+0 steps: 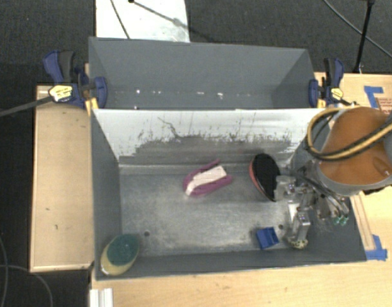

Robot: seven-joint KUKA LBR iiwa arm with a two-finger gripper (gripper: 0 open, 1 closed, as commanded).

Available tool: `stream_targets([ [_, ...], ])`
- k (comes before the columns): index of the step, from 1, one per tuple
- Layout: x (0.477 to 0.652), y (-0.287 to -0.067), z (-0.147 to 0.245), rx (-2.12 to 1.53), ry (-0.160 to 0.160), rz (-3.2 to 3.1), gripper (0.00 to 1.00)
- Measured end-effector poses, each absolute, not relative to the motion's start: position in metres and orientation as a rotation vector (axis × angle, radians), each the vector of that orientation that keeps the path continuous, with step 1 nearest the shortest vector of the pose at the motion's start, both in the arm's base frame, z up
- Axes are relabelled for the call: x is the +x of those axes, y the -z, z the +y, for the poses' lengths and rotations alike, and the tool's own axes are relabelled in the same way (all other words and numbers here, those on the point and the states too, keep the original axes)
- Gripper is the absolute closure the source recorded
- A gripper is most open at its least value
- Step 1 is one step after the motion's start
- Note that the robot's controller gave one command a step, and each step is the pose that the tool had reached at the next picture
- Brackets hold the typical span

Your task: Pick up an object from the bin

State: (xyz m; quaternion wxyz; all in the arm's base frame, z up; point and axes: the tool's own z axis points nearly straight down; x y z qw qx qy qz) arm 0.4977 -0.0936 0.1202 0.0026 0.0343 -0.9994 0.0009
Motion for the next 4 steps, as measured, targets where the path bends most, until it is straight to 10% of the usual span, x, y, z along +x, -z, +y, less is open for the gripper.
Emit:
stream_targets([
  [1, 0.485, -0.089, 0.002, 0.039, 0.008, -3.138, 0.00],
  [2, 0.478, -0.094, -0.090, 0.080, -0.006, -3.144, 0.00],
  [3, 0.486, -0.070, -0.075, -0.057, 0.002, -3.141, 0.00],
  [4, 0.486, -0.070, -0.075, -0.053, 0.001, -3.141, 1.00],
])
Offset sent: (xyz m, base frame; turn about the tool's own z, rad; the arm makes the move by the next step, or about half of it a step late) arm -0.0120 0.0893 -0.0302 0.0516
